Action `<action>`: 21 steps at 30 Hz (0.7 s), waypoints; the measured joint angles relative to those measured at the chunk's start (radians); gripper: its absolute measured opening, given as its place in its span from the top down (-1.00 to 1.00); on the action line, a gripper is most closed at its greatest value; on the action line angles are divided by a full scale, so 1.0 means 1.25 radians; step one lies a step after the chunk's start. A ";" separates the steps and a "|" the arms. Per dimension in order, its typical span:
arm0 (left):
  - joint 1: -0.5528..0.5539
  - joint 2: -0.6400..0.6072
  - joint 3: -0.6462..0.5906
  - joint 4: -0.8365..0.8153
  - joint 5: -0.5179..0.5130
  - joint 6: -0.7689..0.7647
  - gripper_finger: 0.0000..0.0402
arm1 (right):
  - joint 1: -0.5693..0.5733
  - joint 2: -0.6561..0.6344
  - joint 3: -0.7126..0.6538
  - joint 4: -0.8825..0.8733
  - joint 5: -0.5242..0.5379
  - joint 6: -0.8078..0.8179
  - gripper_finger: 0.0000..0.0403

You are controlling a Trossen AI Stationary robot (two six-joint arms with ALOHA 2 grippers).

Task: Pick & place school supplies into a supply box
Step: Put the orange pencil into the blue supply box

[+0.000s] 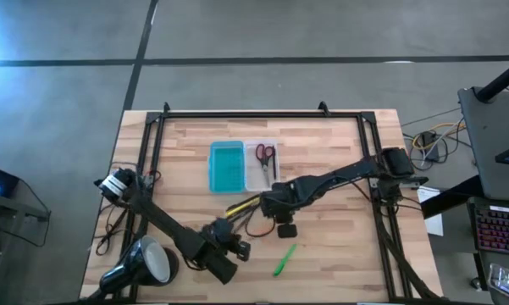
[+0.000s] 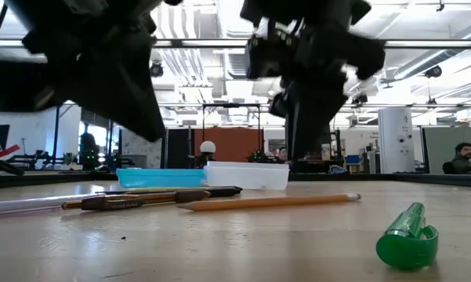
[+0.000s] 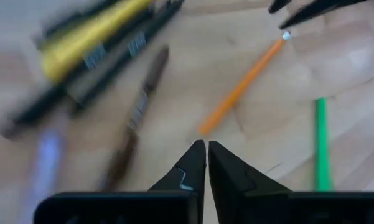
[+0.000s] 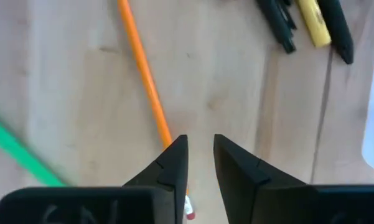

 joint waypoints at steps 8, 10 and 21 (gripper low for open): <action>0.026 -0.006 -0.066 0.332 0.112 0.007 0.86 | 0.013 -0.011 -0.008 -0.041 0.024 0.107 0.36; 0.020 0.012 -0.080 0.406 0.119 0.024 0.88 | 0.035 -0.013 -0.017 -0.049 0.023 0.099 0.31; 0.000 0.091 -0.010 0.269 0.170 0.147 0.90 | 0.135 -0.019 -0.065 -0.032 0.108 0.150 0.18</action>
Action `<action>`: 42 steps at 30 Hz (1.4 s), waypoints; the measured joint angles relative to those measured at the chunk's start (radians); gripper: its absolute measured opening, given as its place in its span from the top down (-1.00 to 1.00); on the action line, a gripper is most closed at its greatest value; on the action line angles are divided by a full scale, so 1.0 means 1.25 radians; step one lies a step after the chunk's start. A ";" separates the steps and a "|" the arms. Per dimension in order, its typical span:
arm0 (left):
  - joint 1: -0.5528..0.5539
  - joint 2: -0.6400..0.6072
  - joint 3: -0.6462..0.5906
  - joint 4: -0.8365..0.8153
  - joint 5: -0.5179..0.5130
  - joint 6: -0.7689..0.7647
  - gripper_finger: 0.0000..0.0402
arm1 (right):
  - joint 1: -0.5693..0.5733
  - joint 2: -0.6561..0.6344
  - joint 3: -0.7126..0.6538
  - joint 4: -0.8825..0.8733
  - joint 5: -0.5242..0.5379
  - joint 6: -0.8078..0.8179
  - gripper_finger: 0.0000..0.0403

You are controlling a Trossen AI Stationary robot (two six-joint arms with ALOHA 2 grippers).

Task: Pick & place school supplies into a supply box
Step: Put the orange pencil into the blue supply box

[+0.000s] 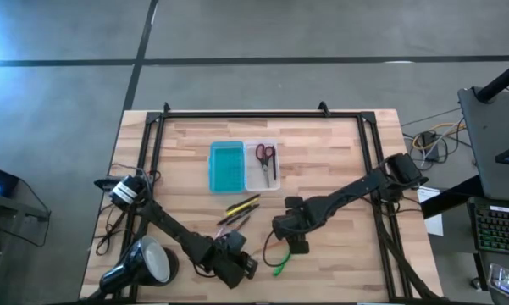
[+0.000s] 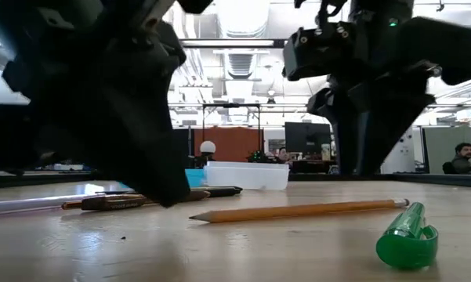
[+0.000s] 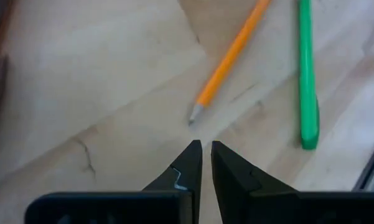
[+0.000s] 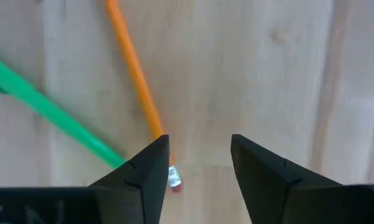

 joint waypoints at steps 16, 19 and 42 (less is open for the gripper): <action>0.009 0.010 0.011 -0.064 -0.026 0.019 0.90 | 0.011 -0.020 -0.021 0.067 0.060 0.054 0.17; -0.003 0.007 0.012 -0.037 -0.030 0.065 0.90 | 0.029 -0.047 -0.026 0.063 0.057 0.089 0.17; -0.028 0.008 0.026 -0.027 -0.125 1.249 1.00 | 0.171 -0.154 -0.216 0.082 0.104 0.320 0.31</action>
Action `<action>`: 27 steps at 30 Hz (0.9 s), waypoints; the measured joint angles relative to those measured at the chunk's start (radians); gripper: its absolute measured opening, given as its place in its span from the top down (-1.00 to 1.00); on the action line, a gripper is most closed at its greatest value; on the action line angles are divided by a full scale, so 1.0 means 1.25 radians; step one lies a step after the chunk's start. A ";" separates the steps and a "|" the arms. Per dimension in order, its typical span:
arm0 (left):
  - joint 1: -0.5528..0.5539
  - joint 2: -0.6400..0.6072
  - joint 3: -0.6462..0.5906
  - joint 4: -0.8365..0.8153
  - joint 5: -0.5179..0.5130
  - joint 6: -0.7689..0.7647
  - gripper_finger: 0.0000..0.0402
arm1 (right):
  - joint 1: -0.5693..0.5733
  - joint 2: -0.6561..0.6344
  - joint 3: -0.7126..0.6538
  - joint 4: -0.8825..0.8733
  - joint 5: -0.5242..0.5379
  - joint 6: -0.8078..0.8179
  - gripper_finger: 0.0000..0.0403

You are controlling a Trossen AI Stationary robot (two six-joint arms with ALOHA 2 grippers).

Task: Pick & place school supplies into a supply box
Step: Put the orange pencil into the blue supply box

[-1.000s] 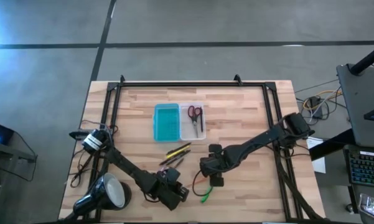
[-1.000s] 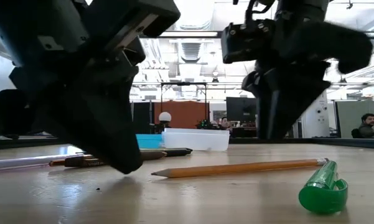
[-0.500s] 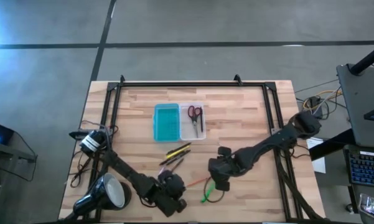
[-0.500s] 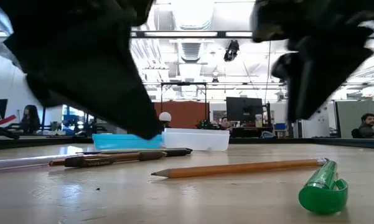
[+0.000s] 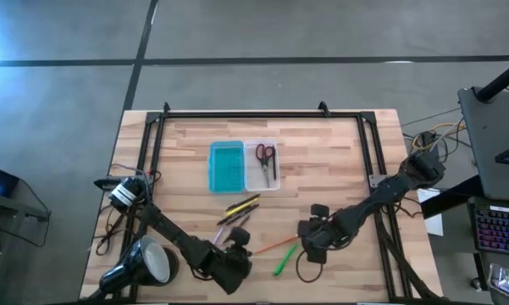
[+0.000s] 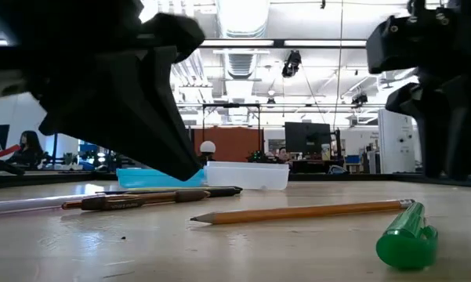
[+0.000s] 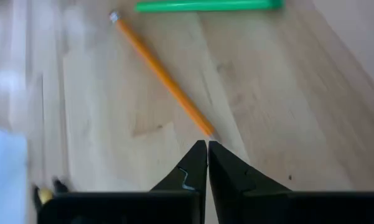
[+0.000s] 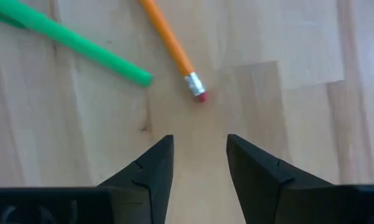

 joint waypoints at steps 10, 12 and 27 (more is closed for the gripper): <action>0.004 0.009 -0.009 0.047 0.003 0.131 1.00 | -0.004 -0.024 0.003 0.005 0.084 -0.014 0.33; 0.005 0.018 -0.014 0.066 0.010 0.144 1.00 | -0.004 -0.024 0.003 0.005 0.084 -0.017 0.32; 0.010 0.037 -0.016 0.074 -0.001 0.184 1.00 | -0.008 -0.024 0.001 0.010 0.084 -0.031 0.34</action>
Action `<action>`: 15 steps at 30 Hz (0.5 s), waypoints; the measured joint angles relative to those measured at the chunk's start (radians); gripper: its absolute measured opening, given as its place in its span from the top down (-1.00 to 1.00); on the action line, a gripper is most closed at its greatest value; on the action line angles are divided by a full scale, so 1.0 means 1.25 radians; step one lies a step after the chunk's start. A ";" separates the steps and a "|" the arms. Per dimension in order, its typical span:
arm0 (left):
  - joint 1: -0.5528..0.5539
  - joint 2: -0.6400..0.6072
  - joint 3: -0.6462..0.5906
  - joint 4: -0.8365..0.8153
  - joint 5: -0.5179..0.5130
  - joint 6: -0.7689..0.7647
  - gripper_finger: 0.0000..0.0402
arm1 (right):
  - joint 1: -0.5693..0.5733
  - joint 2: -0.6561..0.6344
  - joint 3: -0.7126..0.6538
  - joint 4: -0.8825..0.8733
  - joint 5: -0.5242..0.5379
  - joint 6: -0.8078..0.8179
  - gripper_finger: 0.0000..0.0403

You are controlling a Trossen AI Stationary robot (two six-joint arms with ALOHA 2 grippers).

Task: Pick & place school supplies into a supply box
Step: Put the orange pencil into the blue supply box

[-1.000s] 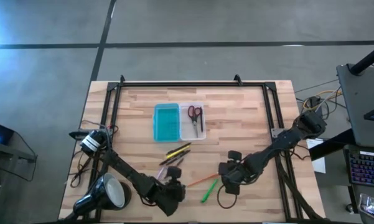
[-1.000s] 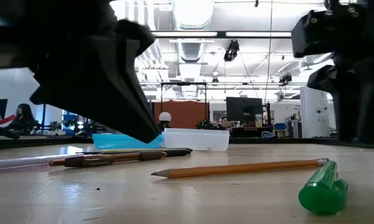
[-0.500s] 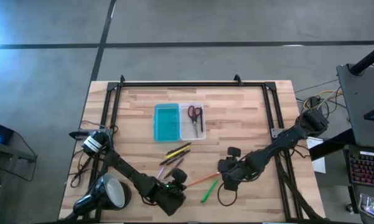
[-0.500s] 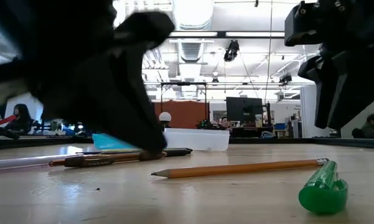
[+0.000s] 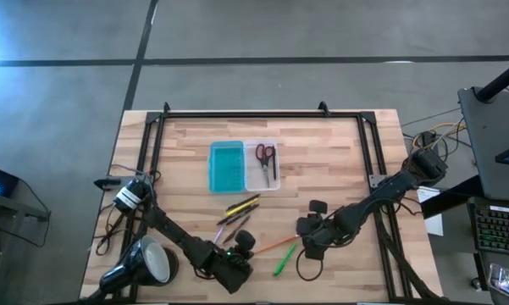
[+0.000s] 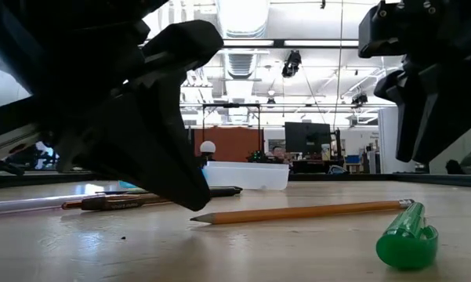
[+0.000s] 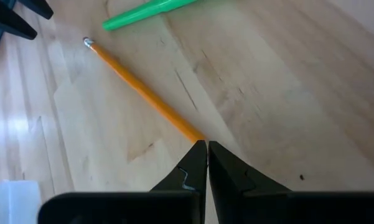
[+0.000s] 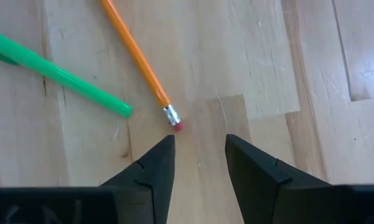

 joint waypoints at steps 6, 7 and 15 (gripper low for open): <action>0.014 0.000 -0.005 0.001 0.007 -0.004 1.00 | 0.000 0.000 0.000 0.007 0.000 -0.002 0.35; 0.016 0.000 -0.009 0.002 0.009 -0.004 1.00 | 0.000 0.000 0.000 0.007 0.000 -0.002 0.35; 0.023 0.000 -0.019 0.006 0.028 -0.011 1.00 | -0.001 0.000 0.000 0.008 0.004 -0.002 0.36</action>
